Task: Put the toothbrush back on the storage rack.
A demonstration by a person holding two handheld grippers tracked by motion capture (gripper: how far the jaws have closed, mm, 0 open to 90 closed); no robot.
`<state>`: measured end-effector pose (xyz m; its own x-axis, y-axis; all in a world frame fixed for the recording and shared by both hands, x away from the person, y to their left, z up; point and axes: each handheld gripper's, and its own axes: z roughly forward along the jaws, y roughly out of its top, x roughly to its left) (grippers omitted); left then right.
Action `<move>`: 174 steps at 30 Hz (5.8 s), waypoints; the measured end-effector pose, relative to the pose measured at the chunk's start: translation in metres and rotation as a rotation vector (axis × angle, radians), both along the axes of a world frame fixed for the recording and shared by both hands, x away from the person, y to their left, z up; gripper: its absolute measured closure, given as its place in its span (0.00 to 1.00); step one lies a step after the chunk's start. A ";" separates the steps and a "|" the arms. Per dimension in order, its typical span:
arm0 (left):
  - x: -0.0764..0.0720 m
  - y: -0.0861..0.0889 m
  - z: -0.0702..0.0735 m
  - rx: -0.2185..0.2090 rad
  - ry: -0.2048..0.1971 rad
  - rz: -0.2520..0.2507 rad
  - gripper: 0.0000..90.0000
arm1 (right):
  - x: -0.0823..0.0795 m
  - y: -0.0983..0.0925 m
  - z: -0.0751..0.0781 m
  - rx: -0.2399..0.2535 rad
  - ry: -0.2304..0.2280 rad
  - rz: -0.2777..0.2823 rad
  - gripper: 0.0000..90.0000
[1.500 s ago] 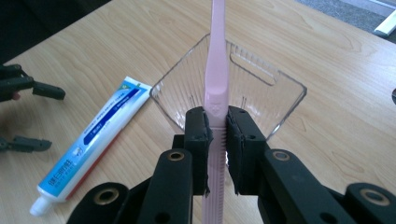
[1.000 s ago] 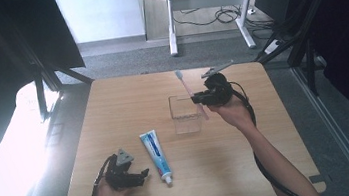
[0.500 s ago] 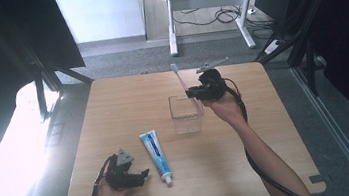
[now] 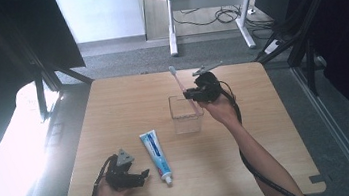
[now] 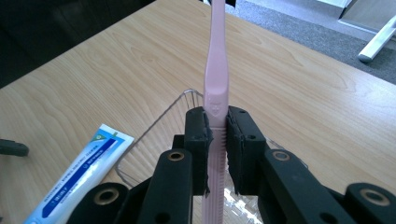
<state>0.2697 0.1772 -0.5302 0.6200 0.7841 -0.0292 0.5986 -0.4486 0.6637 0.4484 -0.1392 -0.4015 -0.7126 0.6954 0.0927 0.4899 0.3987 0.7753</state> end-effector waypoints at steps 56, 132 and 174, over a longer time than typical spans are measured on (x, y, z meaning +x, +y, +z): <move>0.000 0.000 -0.001 0.002 0.005 -0.003 0.15 | 0.011 0.013 -0.062 -0.181 0.091 0.046 0.86; 0.000 0.002 0.003 -0.088 0.017 0.008 0.15 | -0.049 -0.018 -0.016 -0.183 0.020 0.092 0.15; 0.000 0.001 0.003 -0.104 0.017 0.006 0.16 | -0.112 -0.100 -0.048 -0.161 -0.002 0.030 0.08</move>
<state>0.2693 0.1780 -0.5272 0.6144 0.7797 -0.1206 0.6122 -0.3747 0.6963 0.3366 -0.2391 -0.4495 -0.7337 0.6792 -0.0197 0.4740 0.5324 0.7014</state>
